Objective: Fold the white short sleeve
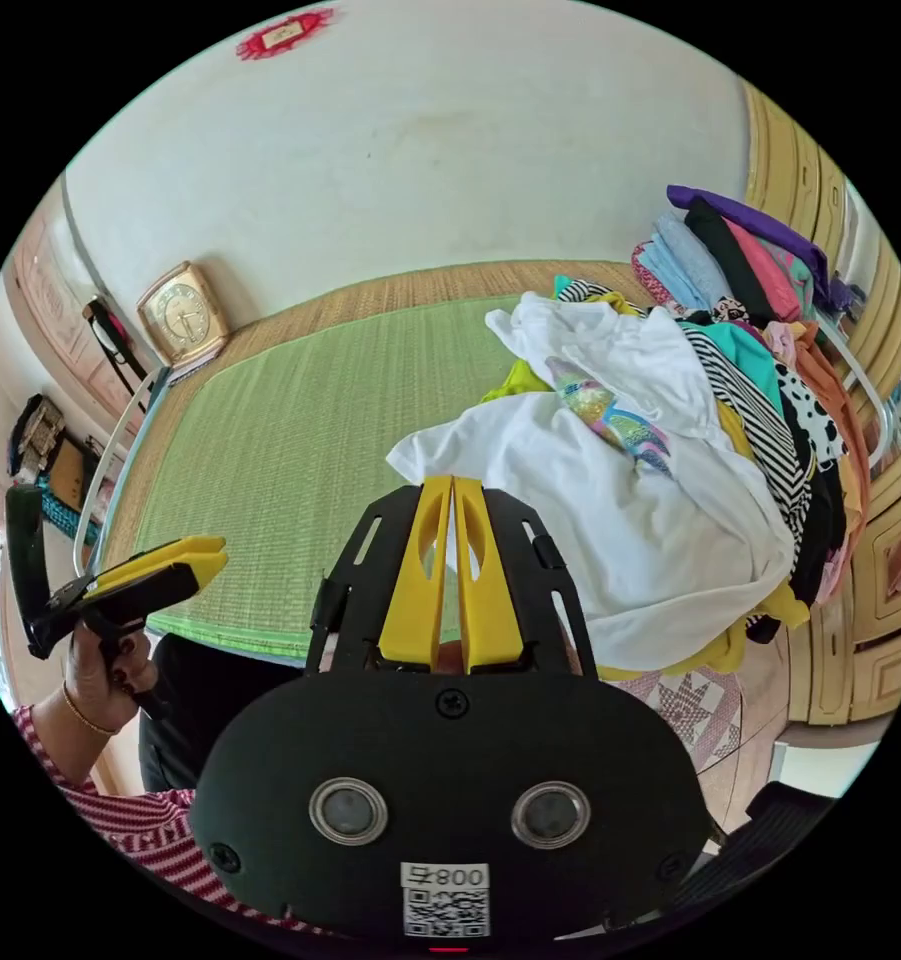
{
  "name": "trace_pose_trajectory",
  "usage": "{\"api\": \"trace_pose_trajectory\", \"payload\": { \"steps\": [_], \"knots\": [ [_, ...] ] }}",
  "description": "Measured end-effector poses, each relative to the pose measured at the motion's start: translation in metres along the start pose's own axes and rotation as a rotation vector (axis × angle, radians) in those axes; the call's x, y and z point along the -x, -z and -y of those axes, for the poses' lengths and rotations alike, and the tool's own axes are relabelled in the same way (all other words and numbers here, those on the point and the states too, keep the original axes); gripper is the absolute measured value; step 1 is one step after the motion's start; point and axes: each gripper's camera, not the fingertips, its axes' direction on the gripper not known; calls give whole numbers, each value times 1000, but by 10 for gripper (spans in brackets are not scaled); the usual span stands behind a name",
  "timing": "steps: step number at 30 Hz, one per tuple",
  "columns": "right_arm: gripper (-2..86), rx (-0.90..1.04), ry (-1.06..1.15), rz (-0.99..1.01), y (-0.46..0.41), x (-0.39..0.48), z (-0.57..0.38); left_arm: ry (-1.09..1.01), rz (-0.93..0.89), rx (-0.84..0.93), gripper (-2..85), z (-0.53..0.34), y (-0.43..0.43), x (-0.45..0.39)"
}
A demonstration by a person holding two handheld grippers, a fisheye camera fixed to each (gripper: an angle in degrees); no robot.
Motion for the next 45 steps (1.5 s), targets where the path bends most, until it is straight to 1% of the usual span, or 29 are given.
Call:
{"api": "trace_pose_trajectory", "payload": {
  "steps": [5,7,11,16,18,24,26,29,30,33,40,45],
  "knots": [
    [65,-23,-32,-28,-18,-33,47,-29,-55,57,99,44,-43,21],
    [70,-33,-17,-61,-26,-39,66,-37,-74,92,85,67,-65,31],
    [74,-33,33,-149,-52,-44,111,-57,-81,109,80,102,-92,45],
    [78,14,77,-256,-96,-53,160,-103,-78,106,87,163,-125,65],
    [79,60,83,-289,-121,-61,178,-118,-75,99,91,184,-136,71],
    [72,166,91,-338,-168,-78,199,-166,-42,98,98,254,-179,82],
    [67,173,91,-347,-173,-81,202,-165,-37,98,98,273,-193,85],
    [52,140,72,-324,-166,-89,203,-157,-8,81,97,304,-211,87],
    [35,118,60,-319,-161,-93,203,-153,0,73,96,316,-217,88],
    [13,80,37,-294,-149,-104,201,-118,-21,56,95,349,-233,92],
    [2,2,-48,-200,-118,-140,191,-6,-38,38,91,414,-274,101],
    [1,-64,-94,-113,-90,-167,175,11,-8,46,86,443,-294,95]
  ]
}}
